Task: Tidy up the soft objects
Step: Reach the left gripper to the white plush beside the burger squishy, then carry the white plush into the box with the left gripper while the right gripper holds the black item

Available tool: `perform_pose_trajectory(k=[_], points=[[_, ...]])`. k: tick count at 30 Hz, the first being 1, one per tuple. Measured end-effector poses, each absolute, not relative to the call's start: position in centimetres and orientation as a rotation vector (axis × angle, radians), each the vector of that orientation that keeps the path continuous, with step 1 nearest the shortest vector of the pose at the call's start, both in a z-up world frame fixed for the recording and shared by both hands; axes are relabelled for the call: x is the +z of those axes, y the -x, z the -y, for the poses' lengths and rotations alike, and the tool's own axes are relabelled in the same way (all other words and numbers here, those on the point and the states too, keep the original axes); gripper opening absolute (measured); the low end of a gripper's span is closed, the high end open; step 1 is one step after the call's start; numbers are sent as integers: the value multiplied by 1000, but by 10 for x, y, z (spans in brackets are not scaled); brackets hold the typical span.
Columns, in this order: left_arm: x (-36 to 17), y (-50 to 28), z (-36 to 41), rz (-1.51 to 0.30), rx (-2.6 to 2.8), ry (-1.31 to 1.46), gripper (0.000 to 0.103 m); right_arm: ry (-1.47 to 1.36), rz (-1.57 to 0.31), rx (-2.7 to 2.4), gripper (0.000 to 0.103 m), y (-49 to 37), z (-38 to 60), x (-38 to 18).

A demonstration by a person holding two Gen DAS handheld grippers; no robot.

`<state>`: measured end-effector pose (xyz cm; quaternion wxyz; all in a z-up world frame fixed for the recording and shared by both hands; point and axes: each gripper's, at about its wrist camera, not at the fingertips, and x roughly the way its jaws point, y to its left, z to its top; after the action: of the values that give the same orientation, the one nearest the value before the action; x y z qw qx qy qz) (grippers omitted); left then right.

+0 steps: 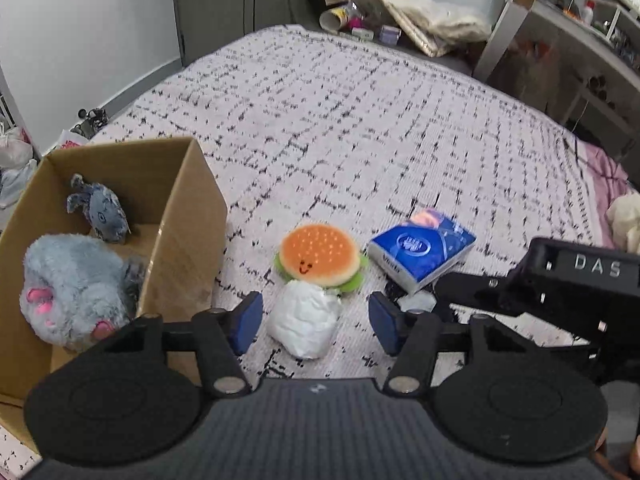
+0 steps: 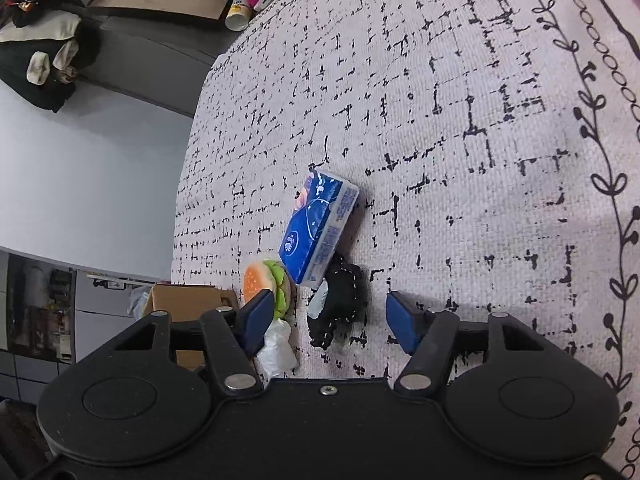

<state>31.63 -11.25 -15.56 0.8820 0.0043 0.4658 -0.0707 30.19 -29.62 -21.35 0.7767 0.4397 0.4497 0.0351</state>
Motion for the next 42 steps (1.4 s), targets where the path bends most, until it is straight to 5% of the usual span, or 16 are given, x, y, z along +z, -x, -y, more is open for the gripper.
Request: perform_pose_trajectory(k=[7, 12, 16, 42], points=[[-170, -321, 115, -986, -122, -31, 56, -925, -992, 83, 48, -315, 283, -222], [-182, -325, 116, -1004, -114, -30, 51, -905, -999, 62, 24, -315, 283, -226], [-184, -326, 114, -1006, -112, -25, 42, -883, -988, 61, 20, -310, 280, -221], [-85, -261, 69, -815, -189, 109, 41, -729, -733, 103, 17, -241, 257, -125]])
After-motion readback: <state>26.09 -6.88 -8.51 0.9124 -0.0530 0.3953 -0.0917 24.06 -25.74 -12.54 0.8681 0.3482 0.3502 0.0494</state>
